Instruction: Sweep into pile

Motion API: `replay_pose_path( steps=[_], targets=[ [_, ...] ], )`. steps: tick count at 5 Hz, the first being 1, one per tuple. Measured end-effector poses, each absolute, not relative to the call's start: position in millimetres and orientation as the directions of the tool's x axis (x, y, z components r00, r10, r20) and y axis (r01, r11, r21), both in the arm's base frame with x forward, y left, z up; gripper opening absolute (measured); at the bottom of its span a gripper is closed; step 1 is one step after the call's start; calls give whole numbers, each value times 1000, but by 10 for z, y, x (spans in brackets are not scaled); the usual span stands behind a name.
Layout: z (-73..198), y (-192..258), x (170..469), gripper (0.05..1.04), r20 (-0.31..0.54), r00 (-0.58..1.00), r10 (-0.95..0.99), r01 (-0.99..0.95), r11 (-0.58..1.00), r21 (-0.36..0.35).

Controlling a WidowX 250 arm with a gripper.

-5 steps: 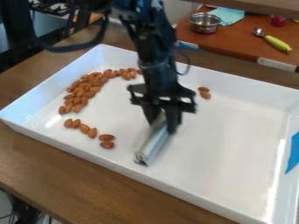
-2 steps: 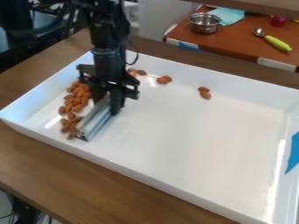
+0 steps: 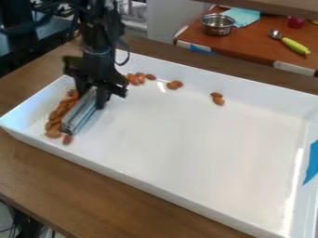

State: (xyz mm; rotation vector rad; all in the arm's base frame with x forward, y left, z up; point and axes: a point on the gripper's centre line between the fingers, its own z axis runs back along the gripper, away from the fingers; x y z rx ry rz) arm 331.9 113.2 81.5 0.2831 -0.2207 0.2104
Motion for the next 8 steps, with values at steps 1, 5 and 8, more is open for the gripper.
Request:
replay_pose_path(
  steps=[1, 5, 8],
  targets=[
    [825, 858, 3172, 383, 135, 969, 207, -222, 969, 108],
    [1195, -705, 3865, 383, 169, 942, 289, -268, 954, -134],
    [862, -1122, 4161, 383, 186, 944, 272, -259, 961, -96]
  ],
)
